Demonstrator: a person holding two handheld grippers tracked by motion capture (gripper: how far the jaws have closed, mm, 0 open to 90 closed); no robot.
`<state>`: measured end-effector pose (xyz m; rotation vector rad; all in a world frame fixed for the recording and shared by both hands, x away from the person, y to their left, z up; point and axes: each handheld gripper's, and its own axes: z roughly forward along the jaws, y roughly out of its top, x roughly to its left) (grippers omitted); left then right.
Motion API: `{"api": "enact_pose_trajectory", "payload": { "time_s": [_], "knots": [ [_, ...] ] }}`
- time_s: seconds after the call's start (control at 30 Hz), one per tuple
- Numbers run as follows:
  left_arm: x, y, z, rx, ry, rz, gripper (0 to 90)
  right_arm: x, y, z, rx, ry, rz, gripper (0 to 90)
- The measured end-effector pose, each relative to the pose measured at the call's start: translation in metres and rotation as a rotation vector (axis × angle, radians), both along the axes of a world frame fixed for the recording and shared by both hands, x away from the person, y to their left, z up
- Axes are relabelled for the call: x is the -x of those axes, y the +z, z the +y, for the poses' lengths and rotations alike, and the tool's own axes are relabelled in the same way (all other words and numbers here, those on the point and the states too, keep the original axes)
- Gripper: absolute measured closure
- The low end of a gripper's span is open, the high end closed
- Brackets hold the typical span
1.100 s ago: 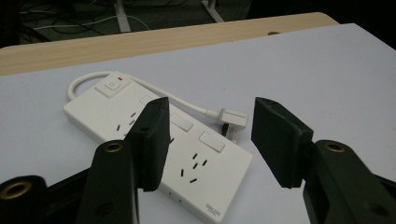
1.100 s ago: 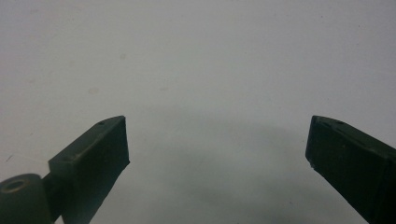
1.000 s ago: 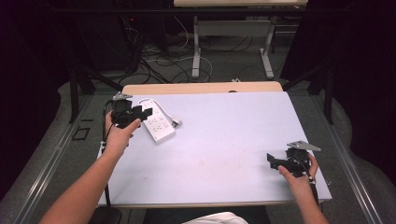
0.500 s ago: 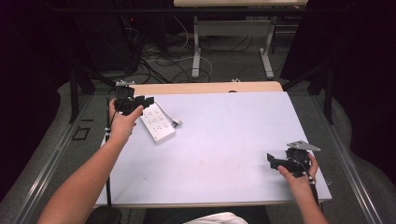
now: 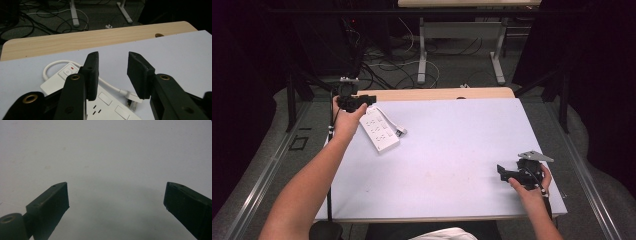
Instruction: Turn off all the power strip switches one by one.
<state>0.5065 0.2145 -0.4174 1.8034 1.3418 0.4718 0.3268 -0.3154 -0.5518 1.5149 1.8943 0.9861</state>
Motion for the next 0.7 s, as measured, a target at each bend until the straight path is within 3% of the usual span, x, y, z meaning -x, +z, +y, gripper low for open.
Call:
{"api": "enact_pose_trajectory", "payload": {
  "time_s": [0.17, 0.2, 0.3, 0.7],
  "knots": [
    [-0.01, -0.001, -0.004, -0.019, -0.003, 0.024, 66.6, -0.001, -0.001, 0.001, -0.007, -0.015, -0.017, 5.4],
    [-0.013, -0.002, -0.005, -0.022, 0.005, 0.015, 67.3, 0.0, -0.001, 0.001, 0.004, -0.008, -0.01, 5.4],
    [-0.019, -0.005, -0.007, -0.05, 0.016, 0.039, 69.0, 0.0, 0.0, 0.0, -0.002, 0.002, 0.001, 5.4],
    [-0.044, -0.026, -0.009, -0.084, 0.054, 0.08, 73.0, 0.0, 0.0, 0.002, -0.003, 0.008, -0.004, 5.3]
  ]
}}
